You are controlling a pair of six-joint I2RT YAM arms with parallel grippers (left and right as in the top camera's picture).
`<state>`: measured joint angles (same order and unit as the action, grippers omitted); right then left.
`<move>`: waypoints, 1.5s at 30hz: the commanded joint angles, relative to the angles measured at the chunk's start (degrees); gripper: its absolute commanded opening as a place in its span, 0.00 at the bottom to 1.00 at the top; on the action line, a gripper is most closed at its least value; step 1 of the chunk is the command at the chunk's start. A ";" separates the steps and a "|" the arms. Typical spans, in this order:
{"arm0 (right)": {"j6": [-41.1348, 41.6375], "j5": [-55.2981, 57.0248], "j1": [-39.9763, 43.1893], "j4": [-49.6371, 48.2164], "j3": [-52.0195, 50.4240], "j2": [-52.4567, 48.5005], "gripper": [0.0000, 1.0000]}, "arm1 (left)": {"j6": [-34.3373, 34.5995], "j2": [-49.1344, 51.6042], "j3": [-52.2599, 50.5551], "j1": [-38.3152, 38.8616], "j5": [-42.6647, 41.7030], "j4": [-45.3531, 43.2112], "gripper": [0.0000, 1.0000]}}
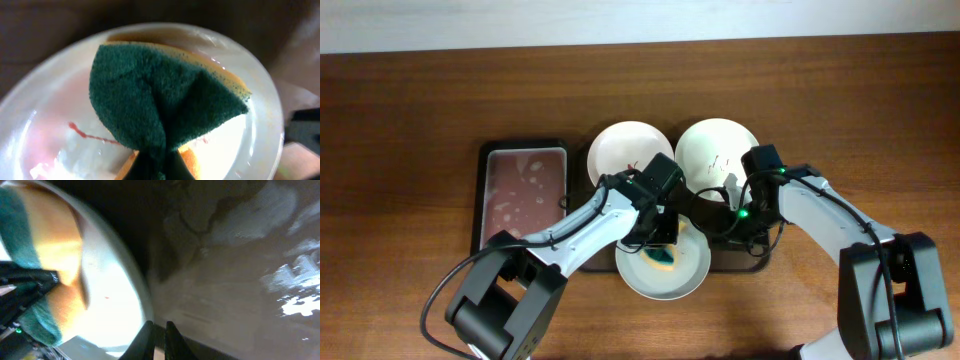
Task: Clean dirty plates on tray and stack at the side
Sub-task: 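Scrub the green plate with the sponge while the right gripper holds it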
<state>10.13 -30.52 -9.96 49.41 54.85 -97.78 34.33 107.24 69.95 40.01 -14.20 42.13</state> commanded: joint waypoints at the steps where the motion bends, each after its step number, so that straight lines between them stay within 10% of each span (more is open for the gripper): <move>1: -0.24 -6.54 -0.26 0.09 -0.26 -0.15 0.24 | -2.71 -0.68 -0.46 -0.11 -3.39 -0.81 0.00; 9: -0.20 1.25 -0.94 1.25 -1.16 -0.17 0.25 | -1.60 -0.68 -0.46 -0.11 -9.11 -4.44 0.00; 17: 5.62 4.59 -3.69 -1.42 -3.32 -0.17 0.04 | 4.37 -0.66 -0.48 -0.04 -9.40 -5.73 0.00; 30: 5.60 1.60 -3.69 -2.08 -3.30 -0.17 0.04 | 21.40 -0.20 -0.55 8.00 11.34 -8.15 0.00; 38: 5.60 1.62 -3.69 -2.05 -3.30 -0.17 0.04 | 18.97 -2.36 -0.52 6.29 24.70 -0.50 0.00; 45: 5.60 1.62 -3.69 -2.05 -3.30 -0.17 0.04 | 14.64 -5.14 -0.52 1.92 18.78 2.25 0.00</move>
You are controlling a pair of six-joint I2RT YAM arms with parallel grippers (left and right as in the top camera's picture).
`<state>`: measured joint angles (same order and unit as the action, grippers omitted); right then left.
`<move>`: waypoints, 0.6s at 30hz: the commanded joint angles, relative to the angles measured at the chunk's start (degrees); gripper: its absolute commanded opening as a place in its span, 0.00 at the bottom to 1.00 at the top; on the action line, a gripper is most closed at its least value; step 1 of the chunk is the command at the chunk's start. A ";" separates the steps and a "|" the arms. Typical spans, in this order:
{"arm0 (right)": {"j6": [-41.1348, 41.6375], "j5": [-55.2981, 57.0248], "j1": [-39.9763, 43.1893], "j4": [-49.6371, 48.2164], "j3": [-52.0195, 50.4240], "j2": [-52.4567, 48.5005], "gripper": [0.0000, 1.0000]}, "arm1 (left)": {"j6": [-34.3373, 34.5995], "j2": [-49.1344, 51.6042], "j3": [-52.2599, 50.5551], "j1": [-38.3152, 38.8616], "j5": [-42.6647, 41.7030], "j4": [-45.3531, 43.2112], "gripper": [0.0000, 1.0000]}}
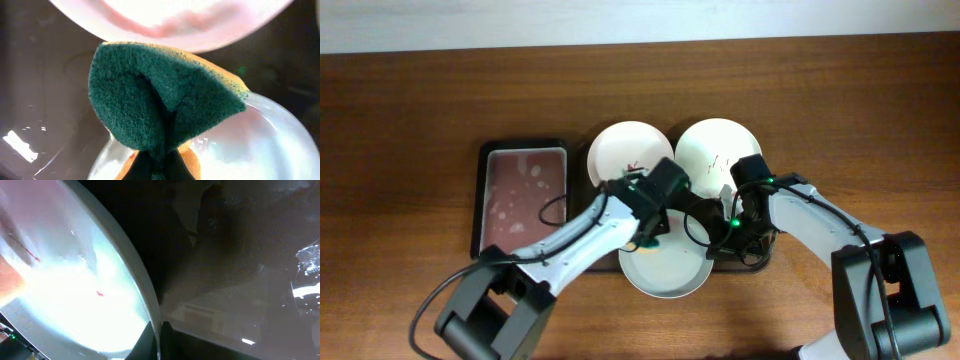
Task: Clean dirty plates on tray and stack at the side
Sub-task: 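Scrub the green plate with the sponge while the right gripper holds it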
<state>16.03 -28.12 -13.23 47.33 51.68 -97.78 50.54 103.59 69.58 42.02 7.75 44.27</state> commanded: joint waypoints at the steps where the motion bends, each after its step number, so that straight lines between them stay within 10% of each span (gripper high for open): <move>1: -0.33 -0.76 -0.42 0.02 -0.13 -0.17 0.04 | -9.35 -1.49 -0.15 -0.20 -9.42 -2.27 0.00; 5: -0.35 -0.76 -0.42 0.22 -0.13 -0.17 0.04 | -27.28 -1.44 -0.15 -0.50 -25.99 -5.27 0.00; 18: -0.52 -0.79 -0.42 0.44 -0.13 -0.17 0.04 | -25.86 6.75 -3.98 -2.73 -46.05 -9.84 0.00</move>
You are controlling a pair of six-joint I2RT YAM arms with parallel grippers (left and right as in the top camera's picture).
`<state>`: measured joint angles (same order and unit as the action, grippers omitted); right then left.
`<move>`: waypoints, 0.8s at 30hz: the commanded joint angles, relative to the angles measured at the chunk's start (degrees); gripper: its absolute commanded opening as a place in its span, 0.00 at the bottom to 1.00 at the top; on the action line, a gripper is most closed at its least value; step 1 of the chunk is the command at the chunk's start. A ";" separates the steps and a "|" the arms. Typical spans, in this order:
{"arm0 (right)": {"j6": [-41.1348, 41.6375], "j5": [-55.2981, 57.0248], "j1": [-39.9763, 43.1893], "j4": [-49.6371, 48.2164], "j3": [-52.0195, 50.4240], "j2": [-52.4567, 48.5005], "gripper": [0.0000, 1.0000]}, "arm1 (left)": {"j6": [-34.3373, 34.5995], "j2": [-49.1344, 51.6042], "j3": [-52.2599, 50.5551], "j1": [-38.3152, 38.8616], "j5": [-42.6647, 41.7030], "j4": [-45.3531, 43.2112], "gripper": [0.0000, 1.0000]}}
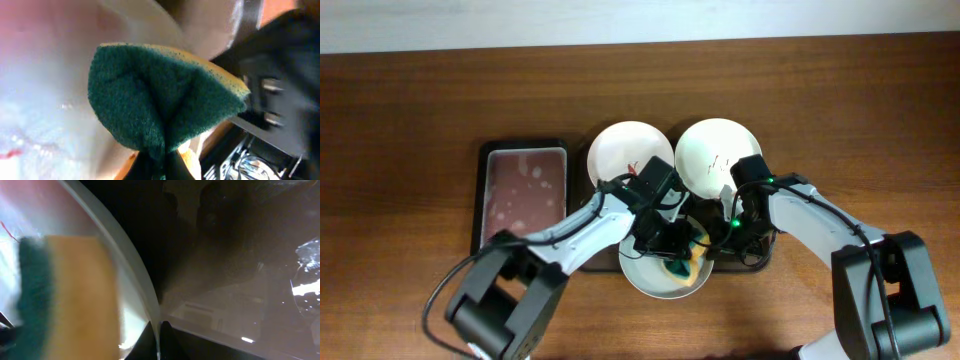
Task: Clean dirty plates on tray and stack at the side
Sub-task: 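Scrub the green plate with the sponge while the right gripper holds it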
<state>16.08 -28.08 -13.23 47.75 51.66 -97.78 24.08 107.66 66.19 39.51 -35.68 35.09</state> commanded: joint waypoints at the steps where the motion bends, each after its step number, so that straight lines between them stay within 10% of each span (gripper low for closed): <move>1: -0.57 -0.83 -0.42 0.02 -0.11 -0.17 0.04 | 0.76 2.93 -0.59 -0.61 -0.72 -0.50 0.00; 15: -0.57 -0.81 -0.42 0.24 -0.11 -0.17 0.04 | 4.35 -0.17 0.28 -11.23 18.16 7.23 0.00; 20: -0.57 -0.81 -0.42 0.20 -0.11 -0.17 0.04 | 1.77 -0.76 0.28 -7.78 -0.61 4.81 0.00; 24: -0.57 -0.81 -0.42 0.22 -0.11 -0.17 0.04 | 6.08 -0.57 0.26 -3.39 0.13 1.53 0.00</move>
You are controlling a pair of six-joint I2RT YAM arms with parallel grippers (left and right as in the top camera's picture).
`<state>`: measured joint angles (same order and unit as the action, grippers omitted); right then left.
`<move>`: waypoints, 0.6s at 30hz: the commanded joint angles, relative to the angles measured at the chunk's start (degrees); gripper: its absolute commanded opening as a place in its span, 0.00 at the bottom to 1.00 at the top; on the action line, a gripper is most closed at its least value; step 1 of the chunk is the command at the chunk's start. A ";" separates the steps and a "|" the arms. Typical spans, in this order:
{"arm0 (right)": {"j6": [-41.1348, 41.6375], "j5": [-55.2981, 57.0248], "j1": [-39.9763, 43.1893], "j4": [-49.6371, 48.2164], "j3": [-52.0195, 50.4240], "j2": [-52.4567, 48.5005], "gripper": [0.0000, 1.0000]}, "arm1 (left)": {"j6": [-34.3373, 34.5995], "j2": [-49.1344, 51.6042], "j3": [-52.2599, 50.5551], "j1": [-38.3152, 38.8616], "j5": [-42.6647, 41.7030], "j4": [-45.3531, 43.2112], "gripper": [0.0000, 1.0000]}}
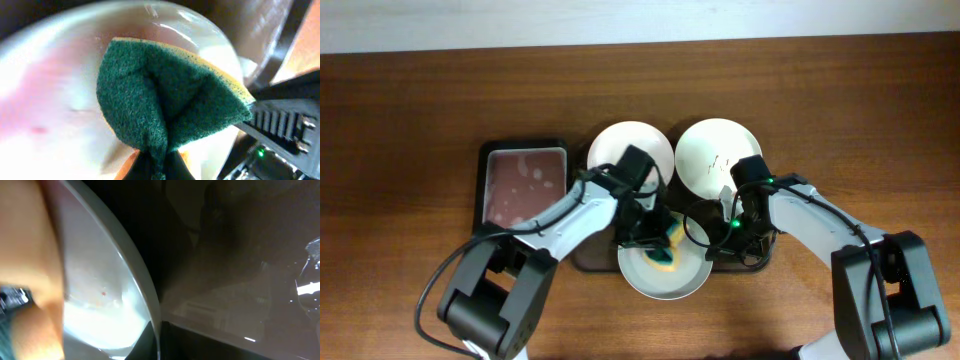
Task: Clean dirty plates on tray and stack at the side
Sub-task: 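Scrub the green plate with the sponge while the right gripper holds it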
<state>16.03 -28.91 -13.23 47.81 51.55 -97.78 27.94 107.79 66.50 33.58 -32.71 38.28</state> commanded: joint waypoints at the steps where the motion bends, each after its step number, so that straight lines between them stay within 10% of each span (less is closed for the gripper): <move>1: -0.52 0.00 -0.42 0.15 0.00 -0.17 0.04 | 3.26 -0.57 -0.04 3.04 -2.82 -1.84 0.00; 12: -0.52 0.00 -0.42 0.17 0.00 -0.17 0.04 | 5.05 1.01 -0.15 8.04 -2.78 -1.51 0.00; 18: -0.52 0.00 -0.42 0.20 0.00 -0.17 0.04 | 10.45 1.01 -0.13 6.43 13.97 -1.05 0.00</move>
<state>16.12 -28.53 -13.23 47.64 51.55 -97.78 35.86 108.22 66.50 40.97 -28.38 36.82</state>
